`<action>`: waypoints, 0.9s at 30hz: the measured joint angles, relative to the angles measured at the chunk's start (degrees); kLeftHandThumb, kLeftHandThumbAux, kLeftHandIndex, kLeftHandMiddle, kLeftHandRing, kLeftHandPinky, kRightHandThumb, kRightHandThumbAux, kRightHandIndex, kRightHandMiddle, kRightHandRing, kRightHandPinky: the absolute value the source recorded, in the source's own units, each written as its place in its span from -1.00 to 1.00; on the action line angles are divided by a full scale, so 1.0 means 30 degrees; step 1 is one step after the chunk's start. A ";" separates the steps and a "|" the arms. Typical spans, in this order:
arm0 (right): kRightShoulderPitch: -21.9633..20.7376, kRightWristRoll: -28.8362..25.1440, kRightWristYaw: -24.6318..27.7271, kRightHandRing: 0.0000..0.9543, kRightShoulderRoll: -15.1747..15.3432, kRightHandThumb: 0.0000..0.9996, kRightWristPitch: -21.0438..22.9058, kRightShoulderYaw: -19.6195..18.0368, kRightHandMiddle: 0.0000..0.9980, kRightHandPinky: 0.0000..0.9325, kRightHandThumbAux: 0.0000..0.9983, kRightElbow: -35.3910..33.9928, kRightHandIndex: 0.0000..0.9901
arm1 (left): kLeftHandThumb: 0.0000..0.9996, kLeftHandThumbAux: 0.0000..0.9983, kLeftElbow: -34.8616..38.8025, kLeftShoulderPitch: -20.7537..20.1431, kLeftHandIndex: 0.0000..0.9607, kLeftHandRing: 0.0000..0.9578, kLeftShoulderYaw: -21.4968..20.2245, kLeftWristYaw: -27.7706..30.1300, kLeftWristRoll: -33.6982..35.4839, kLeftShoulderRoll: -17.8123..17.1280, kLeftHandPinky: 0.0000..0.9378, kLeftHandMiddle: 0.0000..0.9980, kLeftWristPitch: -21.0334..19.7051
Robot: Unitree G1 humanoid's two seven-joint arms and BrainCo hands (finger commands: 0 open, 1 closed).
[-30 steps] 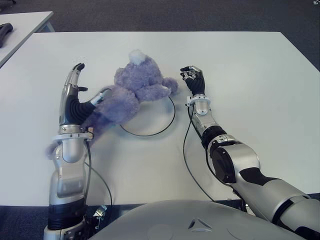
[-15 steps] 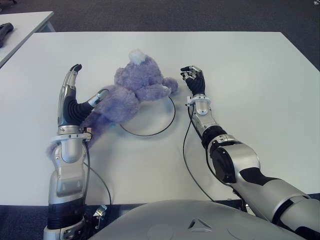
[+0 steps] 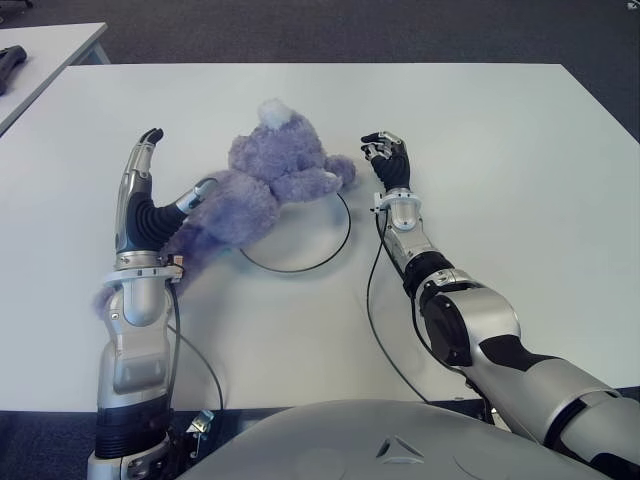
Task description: Put the doll into the plate.
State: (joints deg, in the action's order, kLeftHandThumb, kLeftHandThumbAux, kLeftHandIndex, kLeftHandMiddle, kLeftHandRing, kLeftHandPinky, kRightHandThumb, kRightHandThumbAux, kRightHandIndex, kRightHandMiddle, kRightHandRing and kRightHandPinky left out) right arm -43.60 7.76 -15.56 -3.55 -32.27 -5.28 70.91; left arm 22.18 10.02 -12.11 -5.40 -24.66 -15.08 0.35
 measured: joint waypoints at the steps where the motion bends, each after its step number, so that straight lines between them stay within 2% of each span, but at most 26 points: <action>1: 0.0000 0.0000 0.0000 -0.25 0.0000 0.37 0.0000 0.0000 -0.27 -0.26 0.48 0.0000 -0.17 | -1.00 -0.36 -0.0001 -0.0001 -1.00 -1.00 0.0000 0.0000 -0.0005 0.0000 -1.00 -1.00 0.0000; 17: -0.0001 0.0000 0.0019 -0.25 -0.0008 0.37 0.0000 -0.0005 -0.27 -0.26 0.48 0.0000 -0.17 | -1.00 -0.27 -0.0067 -0.0012 -1.00 -1.00 -0.0169 0.0003 0.0546 0.0000 -1.00 -1.00 -0.0044; 27: 0.0000 -0.0001 0.0020 -0.25 -0.0007 0.37 0.0000 -0.0006 -0.28 -0.26 0.48 0.0000 -0.17 | -1.00 -0.18 -0.0105 -0.0143 -1.00 -1.00 -0.0295 0.0008 0.1111 -0.0001 -1.00 -1.00 -0.0556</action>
State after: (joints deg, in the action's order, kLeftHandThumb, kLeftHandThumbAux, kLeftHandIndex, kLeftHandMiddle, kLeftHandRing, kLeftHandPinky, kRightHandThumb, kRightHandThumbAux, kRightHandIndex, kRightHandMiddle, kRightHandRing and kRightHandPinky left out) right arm -43.60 7.76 -15.50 -3.57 -32.27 -5.29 70.91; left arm 21.87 9.59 -12.99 -5.38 -21.33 -15.08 -1.32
